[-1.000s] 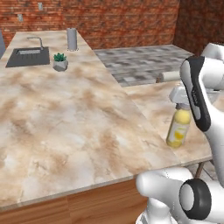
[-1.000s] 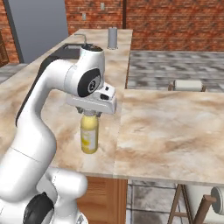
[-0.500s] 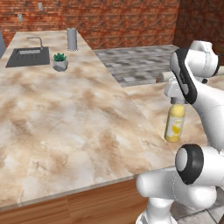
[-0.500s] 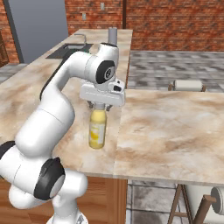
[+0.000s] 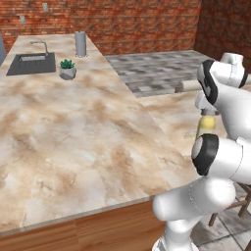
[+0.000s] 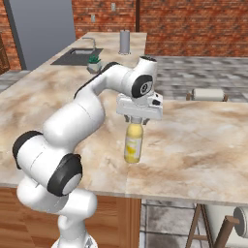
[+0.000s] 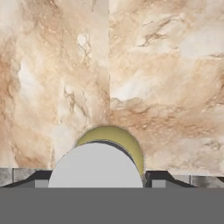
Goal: Place the drinks on the dining counter in a tight cluster.
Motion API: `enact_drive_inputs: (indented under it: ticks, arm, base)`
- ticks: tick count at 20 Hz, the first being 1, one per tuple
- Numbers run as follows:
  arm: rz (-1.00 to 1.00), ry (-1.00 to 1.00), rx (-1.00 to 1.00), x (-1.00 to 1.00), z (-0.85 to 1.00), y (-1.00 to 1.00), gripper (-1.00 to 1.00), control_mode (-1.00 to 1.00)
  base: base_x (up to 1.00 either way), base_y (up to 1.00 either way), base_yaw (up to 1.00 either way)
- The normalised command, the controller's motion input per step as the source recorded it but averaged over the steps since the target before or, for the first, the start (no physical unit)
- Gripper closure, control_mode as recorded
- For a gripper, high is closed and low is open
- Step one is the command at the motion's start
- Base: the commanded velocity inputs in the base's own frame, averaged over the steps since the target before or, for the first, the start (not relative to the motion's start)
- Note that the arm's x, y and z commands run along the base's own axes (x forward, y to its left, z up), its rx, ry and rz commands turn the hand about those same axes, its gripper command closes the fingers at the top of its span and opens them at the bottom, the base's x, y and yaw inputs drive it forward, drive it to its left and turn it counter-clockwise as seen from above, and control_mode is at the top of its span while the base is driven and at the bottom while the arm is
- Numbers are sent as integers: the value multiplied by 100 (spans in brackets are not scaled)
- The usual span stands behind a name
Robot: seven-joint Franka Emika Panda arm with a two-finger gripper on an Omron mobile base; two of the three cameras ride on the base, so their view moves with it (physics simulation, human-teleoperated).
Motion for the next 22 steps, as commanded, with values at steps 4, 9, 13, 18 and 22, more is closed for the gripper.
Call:
enact_drive_inputs:
  ticks: [4,9,13,18,22]
  arm:
    - [0,2,-2,44,0,-69,100,-100]
    - [0,2,-4,55,-24,-39,100,-100]
    - [0,-5,0,53,-24,-18,100,-100]
    - [2,-2,0,40,0,-30,100,-100]
    - [8,0,0,6,-4,-6,100,-100]
  base:
    - [0,0,0]
    - [0,0,0]
    - [0,0,0]
    - [0,0,0]
    - [0,0,0]
